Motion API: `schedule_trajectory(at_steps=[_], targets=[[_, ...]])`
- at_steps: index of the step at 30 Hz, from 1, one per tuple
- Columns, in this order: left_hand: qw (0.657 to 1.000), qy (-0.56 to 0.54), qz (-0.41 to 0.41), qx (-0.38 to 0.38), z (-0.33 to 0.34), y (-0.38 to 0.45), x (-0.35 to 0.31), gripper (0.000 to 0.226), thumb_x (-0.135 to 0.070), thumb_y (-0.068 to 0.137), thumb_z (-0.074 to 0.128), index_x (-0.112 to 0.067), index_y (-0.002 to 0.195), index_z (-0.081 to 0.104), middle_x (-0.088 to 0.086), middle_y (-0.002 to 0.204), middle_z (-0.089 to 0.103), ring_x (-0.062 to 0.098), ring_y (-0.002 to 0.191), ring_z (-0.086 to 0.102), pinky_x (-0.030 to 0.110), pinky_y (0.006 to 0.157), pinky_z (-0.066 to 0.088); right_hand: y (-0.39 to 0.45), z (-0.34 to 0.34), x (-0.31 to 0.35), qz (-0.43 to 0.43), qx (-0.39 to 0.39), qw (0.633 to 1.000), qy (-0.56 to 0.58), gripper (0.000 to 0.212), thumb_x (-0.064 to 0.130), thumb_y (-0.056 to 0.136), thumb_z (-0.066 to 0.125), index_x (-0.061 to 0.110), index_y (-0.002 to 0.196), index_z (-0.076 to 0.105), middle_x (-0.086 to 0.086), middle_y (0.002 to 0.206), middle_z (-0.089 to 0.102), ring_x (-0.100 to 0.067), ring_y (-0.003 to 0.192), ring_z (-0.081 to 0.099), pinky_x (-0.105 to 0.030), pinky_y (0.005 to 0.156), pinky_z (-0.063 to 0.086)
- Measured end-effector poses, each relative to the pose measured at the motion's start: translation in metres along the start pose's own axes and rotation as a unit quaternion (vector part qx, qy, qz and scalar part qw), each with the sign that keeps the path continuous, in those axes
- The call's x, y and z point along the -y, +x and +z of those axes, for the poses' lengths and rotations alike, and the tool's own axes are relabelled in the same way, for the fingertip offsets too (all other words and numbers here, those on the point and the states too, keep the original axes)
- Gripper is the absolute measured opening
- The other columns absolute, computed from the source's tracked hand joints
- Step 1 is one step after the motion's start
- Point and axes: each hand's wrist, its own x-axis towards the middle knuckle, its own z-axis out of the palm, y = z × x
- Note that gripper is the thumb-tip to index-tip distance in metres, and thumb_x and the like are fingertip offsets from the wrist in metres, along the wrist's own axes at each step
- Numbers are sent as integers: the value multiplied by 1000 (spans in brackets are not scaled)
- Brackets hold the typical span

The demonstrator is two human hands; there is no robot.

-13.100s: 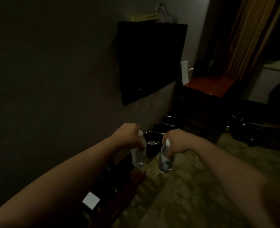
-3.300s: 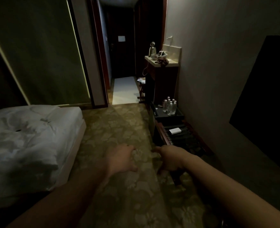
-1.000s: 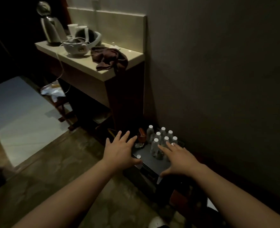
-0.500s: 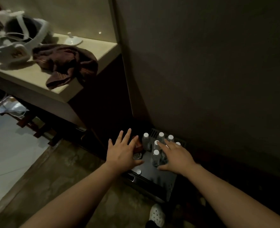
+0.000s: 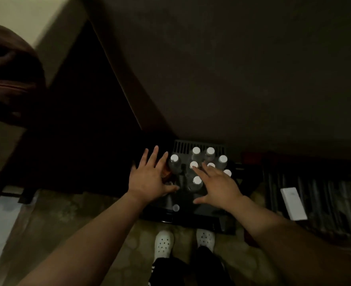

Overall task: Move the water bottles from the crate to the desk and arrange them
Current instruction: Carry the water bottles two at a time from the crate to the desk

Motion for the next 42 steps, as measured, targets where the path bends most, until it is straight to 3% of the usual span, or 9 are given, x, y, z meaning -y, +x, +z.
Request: schedule_trajectory(at_steps=[9,16,20,23,26,30,34,38,42], targets=[[993,-40,63,96,69,64,14,119,-78,64,65,-43,152,-9,-10,162,-18,23,148,-21,57,118,0,34,57,11,67,27,996,51,98,63,80,65,36,155,9,-1,163,16,-25,148,20,-44,117,28],[991,-39,118,58,108,101,13,113,-74,68,66,-36,155,5,-6,165,-4,24,150,-12,51,120,16,58,87,9,90,15,993,74,77,45,92,61,31,155,19,2,162,20,-23,148,19,-36,118,25],[986,-64,152,39,119,111,7,101,-59,77,70,-28,156,15,1,165,0,27,151,-1,41,123,13,62,105,7,109,-41,988,103,59,20,91,61,27,146,43,-1,153,39,-26,139,36,-35,110,36],[982,-96,160,18,123,119,3,85,-38,84,72,-19,153,27,12,161,17,32,144,24,35,118,22,67,114,7,112,-107,982,112,46,9,87,63,19,132,60,-7,134,57,-34,122,52,-38,95,47],[978,-122,166,-19,129,127,1,62,-23,86,71,-12,142,47,18,142,45,38,121,50,40,103,42,71,114,8,109,-119,982,103,37,12,90,59,16,127,62,-9,124,60,-33,115,52,-38,89,47],[982,-72,168,-53,131,122,-2,42,-13,90,61,-17,131,55,13,122,55,32,102,56,38,83,49,72,121,10,125,-144,977,93,27,8,79,71,17,104,69,-7,102,65,-32,97,58,-34,74,51],[980,-51,187,-49,127,102,-6,36,-10,88,57,-18,123,59,9,118,55,30,100,54,36,77,47,64,126,18,128,-167,974,82,32,6,61,83,20,86,70,-2,82,62,-26,78,60,-27,58,50],[984,-45,171,-21,116,85,-6,40,-9,85,59,-20,124,56,7,120,53,28,105,54,34,78,49,48,119,25,154,-148,971,106,26,5,72,75,17,94,70,-4,91,63,-27,90,60,-32,67,52],[981,-36,192,-14,88,56,-17,43,-23,90,59,-22,132,50,4,124,51,24,113,50,31,81,48,23,99,36,176,-131,967,129,29,8,83,65,15,111,66,-5,111,60,-26,110,53,-34,85,49]])
